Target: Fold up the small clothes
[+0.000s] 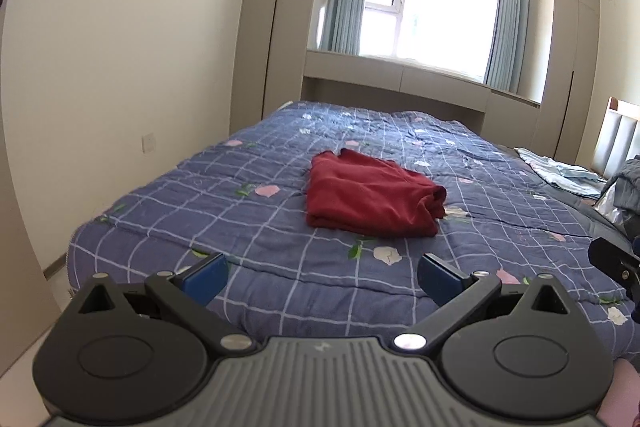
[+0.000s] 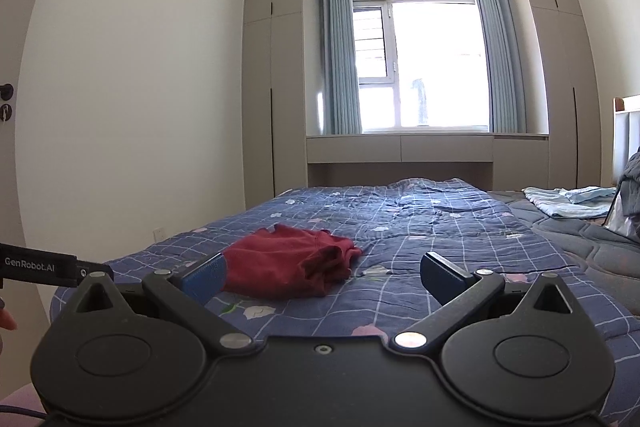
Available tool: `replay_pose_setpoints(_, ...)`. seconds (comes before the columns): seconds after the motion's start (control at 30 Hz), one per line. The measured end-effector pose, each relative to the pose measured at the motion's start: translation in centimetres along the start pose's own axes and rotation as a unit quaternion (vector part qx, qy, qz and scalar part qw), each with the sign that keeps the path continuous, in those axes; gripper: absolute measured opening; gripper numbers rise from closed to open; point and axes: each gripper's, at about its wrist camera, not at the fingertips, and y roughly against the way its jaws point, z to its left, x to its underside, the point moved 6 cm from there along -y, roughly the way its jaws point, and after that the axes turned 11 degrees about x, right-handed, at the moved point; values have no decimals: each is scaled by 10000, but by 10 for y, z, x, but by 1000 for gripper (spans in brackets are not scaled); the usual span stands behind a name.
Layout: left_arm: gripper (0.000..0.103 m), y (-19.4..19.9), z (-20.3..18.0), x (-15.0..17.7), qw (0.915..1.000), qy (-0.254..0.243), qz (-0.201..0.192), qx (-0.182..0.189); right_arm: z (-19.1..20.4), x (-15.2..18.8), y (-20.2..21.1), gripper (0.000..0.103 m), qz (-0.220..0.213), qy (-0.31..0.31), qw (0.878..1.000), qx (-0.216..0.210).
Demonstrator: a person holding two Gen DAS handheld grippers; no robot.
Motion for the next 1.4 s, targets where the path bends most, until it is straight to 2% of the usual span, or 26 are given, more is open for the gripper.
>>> replay_pose_setpoints(1.4,103,1,1,2,10000,65,27,-40,-1,0,2,103,8,61,10000,-16)
